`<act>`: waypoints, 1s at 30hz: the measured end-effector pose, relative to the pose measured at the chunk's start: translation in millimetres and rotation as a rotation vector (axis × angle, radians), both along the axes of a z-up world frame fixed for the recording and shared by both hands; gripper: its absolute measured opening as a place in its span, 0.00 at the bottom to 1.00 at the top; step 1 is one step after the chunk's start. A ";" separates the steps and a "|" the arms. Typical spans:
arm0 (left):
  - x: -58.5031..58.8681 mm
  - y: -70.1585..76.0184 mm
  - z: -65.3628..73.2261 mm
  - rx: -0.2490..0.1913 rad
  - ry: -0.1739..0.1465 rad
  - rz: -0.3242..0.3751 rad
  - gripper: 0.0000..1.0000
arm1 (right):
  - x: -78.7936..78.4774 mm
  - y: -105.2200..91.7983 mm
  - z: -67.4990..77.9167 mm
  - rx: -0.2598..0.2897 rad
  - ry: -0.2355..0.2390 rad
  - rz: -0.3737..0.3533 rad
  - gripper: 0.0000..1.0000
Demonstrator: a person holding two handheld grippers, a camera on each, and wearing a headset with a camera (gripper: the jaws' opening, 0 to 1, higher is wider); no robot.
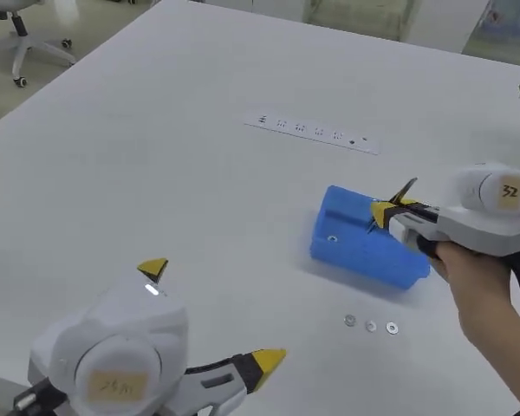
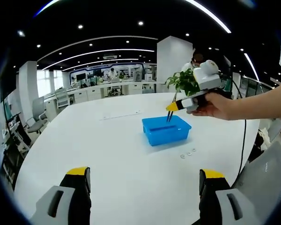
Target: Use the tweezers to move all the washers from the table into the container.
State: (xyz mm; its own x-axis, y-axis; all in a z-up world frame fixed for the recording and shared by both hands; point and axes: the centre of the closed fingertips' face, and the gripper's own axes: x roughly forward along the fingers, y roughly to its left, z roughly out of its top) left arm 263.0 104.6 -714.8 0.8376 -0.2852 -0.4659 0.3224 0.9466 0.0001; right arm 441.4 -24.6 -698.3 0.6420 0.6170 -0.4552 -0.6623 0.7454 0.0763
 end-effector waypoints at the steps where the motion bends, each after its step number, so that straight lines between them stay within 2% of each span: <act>1: -0.1 0.1 -0.4 0.000 0.003 0.000 0.99 | -3.9 0.3 2.5 0.003 -0.002 0.004 0.02; 4: 0.3 0.7 0.3 -0.002 0.000 0.003 0.99 | -19.6 1.9 10.1 0.011 -0.017 0.021 0.02; 8: -0.1 0.8 -0.4 0.001 0.004 0.001 0.98 | -37.8 4.5 10.4 0.009 -0.026 0.041 0.02; 14: -1.2 -2.0 -1.3 0.011 0.010 -0.011 0.97 | -61.4 2.9 -6.8 -0.023 -0.015 0.061 0.02; 17: -1.2 -3.3 -1.2 0.014 0.009 -0.017 0.97 | -68.6 0.2 -20.7 -0.006 0.035 0.048 0.02; 20: -1.7 -4.5 -2.4 0.022 0.014 -0.023 0.97 | -71.8 -4.5 -35.3 -0.023 0.057 0.039 0.02; 22: -2.3 -5.0 -3.5 0.026 0.020 -0.025 0.97 | -74.3 -7.6 -46.9 -0.033 0.089 0.035 0.02; 24: -2.1 -4.6 -2.9 0.027 0.015 -0.025 0.97 | -76.1 -8.4 -53.3 -0.024 0.111 0.029 0.02; 26: -2.7 -5.1 -3.3 0.023 0.020 -0.025 0.97 | -76.1 -10.2 -61.2 -0.055 0.110 0.031 0.02; 28: -2.9 -4.8 -3.6 0.024 0.022 -0.026 0.97 | -77.5 -9.6 -67.6 -0.054 0.135 0.036 0.02; 30: -3.0 -5.2 -3.3 0.026 0.021 -0.028 0.97 | -77.8 -9.0 -70.2 -0.056 0.137 0.036 0.02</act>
